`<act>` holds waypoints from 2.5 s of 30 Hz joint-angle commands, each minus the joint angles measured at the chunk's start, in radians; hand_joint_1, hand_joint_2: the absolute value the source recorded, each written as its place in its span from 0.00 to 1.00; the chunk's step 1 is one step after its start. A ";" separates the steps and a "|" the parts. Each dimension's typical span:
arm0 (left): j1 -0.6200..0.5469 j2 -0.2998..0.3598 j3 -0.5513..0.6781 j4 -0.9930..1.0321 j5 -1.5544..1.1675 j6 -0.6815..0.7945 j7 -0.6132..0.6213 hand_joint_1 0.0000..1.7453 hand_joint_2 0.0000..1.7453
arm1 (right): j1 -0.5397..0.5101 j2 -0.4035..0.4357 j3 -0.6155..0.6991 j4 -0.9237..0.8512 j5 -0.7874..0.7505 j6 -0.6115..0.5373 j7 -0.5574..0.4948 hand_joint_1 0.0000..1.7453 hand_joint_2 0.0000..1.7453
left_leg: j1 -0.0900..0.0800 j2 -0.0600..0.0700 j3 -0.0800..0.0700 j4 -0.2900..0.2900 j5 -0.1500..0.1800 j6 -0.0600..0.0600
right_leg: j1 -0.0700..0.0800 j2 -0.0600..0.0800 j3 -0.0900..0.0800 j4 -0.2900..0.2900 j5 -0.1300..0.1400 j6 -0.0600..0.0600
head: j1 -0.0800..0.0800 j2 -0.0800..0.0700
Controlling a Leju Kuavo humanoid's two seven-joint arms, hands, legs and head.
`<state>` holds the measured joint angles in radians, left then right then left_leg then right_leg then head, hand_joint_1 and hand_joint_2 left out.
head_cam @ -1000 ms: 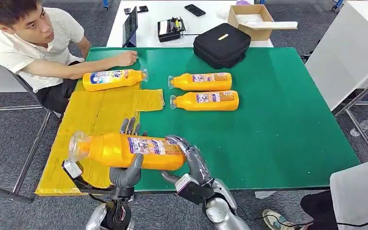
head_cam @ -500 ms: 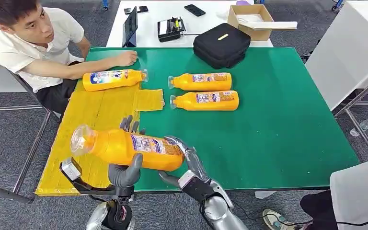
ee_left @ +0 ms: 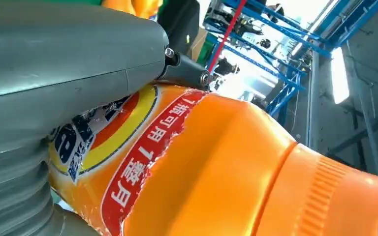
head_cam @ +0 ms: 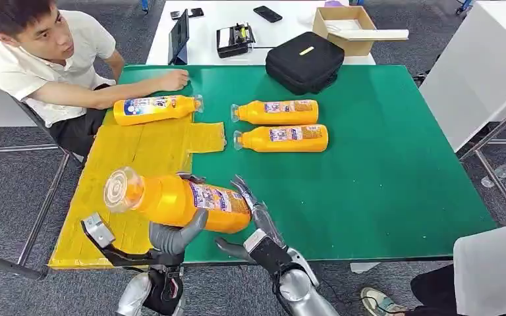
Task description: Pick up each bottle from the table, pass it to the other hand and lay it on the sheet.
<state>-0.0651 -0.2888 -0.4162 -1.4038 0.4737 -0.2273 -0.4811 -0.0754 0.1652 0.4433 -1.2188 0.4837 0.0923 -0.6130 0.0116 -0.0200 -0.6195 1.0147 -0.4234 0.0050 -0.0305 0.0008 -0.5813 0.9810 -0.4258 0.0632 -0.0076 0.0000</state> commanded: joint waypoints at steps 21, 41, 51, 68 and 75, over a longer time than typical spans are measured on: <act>0.090 -0.052 0.479 -0.318 -0.178 0.053 -0.075 1.00 1.00 | -0.088 0.095 -0.116 -0.097 0.176 -0.271 0.056 0.00 1.00 | 0.001 0.003 0.001 0.000 -0.001 0.000 | 0.001 0.001 0.001 0.001 0.000 -0.003 | 0.000 0.000; 0.084 -0.060 0.548 -0.326 -0.220 0.059 -0.083 1.00 1.00 | -0.051 0.075 -0.125 -0.157 0.166 -0.248 0.058 0.00 1.00 | 0.001 0.001 0.002 -0.001 0.000 0.000 | 0.001 0.000 0.003 0.000 -0.001 -0.003 | 0.000 0.000; 0.079 -0.060 0.545 -0.322 -0.225 0.064 -0.082 1.00 1.00 | -0.051 0.078 -0.129 -0.157 0.165 -0.249 0.058 0.00 1.00 | 0.001 0.000 0.001 0.000 0.000 0.000 | 0.001 -0.001 0.002 0.000 0.000 -0.002 | 0.000 0.000; -0.204 -0.060 0.298 0.064 -0.665 0.330 -0.023 1.00 1.00 | 0.112 0.081 -0.293 -0.344 0.104 -0.212 0.012 0.00 1.00 | 0.001 -0.006 0.000 0.000 0.001 0.000 | 0.001 -0.008 0.001 0.000 -0.001 -0.003 | 0.000 0.000; -0.222 0.023 0.262 0.213 -1.301 0.668 0.051 1.00 1.00 | 0.076 0.069 -0.265 -0.266 0.090 -0.165 -0.006 0.00 1.00 | 0.001 -0.002 0.003 -0.001 0.001 0.000 | 0.001 -0.003 0.003 -0.001 0.000 -0.003 | 0.000 0.000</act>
<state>-0.1565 -0.3208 -0.0882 -1.4705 -0.4283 0.2352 -0.4940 0.0300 0.2697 0.2044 -1.5343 0.5711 -0.0935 -0.6066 0.0120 -0.0197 -0.6200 1.0149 -0.4228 0.0046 -0.0306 0.0008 -0.5827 0.9815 -0.4250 0.0635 -0.0076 0.0000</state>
